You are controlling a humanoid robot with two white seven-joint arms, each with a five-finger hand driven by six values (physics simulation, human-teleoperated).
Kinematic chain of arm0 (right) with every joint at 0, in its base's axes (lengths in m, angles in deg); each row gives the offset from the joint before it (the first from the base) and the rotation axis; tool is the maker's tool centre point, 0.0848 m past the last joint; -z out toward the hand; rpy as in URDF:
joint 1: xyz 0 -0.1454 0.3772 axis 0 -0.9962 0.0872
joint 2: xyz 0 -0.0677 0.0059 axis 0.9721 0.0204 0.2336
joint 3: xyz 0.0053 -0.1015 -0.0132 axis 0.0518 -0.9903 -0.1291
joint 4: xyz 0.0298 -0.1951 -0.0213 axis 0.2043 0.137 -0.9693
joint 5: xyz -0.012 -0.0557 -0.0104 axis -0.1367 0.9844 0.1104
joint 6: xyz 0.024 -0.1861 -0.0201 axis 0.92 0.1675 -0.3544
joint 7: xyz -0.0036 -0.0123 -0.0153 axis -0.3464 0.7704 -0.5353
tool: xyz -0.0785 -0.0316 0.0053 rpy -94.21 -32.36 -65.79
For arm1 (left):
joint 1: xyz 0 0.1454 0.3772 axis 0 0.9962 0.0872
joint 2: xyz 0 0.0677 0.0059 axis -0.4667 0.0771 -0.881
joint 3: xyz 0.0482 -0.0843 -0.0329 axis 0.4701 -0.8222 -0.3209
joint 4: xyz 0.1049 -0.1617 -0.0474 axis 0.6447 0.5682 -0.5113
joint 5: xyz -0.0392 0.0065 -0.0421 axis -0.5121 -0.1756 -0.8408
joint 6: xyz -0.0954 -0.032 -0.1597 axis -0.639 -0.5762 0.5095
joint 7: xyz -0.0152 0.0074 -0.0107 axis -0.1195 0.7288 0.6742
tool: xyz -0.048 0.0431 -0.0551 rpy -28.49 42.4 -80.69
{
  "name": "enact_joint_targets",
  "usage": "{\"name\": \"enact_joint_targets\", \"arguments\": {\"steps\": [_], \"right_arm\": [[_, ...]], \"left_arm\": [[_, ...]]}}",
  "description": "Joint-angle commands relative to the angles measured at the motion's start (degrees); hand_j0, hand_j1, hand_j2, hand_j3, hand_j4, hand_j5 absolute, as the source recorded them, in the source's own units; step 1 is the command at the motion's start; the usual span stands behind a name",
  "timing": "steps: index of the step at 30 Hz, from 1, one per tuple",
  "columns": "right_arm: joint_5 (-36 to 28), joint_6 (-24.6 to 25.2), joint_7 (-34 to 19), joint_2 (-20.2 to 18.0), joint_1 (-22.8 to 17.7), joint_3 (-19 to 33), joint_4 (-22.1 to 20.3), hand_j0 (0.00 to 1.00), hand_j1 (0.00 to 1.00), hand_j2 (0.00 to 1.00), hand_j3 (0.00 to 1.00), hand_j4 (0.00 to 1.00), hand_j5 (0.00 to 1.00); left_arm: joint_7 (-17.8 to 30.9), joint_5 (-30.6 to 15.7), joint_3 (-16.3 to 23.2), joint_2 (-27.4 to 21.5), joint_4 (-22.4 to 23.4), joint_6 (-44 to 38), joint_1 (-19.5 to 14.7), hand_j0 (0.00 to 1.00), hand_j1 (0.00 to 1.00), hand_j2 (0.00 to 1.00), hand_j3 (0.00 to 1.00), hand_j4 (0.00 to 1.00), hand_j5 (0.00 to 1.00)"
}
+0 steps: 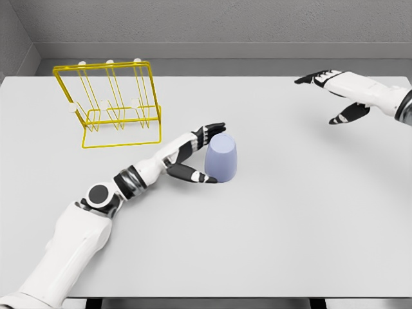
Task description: Place the cup on the cup holder with both arms
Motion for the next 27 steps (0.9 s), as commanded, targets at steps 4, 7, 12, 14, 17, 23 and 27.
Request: {"name": "enact_joint_targets", "arguments": {"steps": [4,7,12,14,17,23,27], "right_arm": [[-0.4,0.1,0.0,-2.5,0.1,-0.1,1.2,1.00,1.00,1.00,1.00,1.00,1.00],[-0.4,0.1,0.0,-2.7,0.2,-0.1,1.6,1.00,1.00,1.00,1.00,1.00,1.00],[-0.1,0.1,-0.2,-3.1,0.4,-0.5,1.1,1.00,1.00,1.00,1.00,1.00,1.00],[-0.3,0.1,0.0,-3.0,0.4,-0.4,1.5,1.00,1.00,1.00,1.00,1.00,1.00],[-0.4,0.1,0.0,-2.8,0.2,0.0,1.6,1.00,1.00,1.00,1.00,1.00,1.00],[-0.4,0.1,0.0,-2.7,0.1,0.0,1.8,1.00,1.00,1.00,1.00,1.00,1.00],[-0.4,0.1,0.0,-2.7,0.2,0.0,1.7,1.00,1.00,1.00,1.00,1.00,1.00]], "left_arm": [[0.0,-0.3,0.0,0.1,0.1,-0.1,-0.3,1.00,1.00,1.00,1.00,1.00,1.00],[0.0,-0.3,0.0,0.3,0.4,-0.1,-0.4,1.00,1.00,1.00,1.00,1.00,1.00],[0.0,-0.2,0.0,1.2,0.5,-0.1,-0.6,1.00,1.00,1.00,1.00,1.00,1.00],[0.0,0.1,0.4,1.3,0.6,0.0,-0.6,1.00,1.00,1.00,1.00,1.00,1.00],[0.0,0.1,0.4,1.9,0.6,0.0,-0.6,1.00,1.00,1.00,1.00,1.00,1.00],[0.0,0.2,0.4,2.2,1.2,0.0,-0.6,1.00,1.00,1.00,1.00,1.00,1.00],[0.0,0.1,0.4,2.3,1.3,0.0,-0.6,0.85,0.85,0.85,0.85,0.85,0.85]]}}
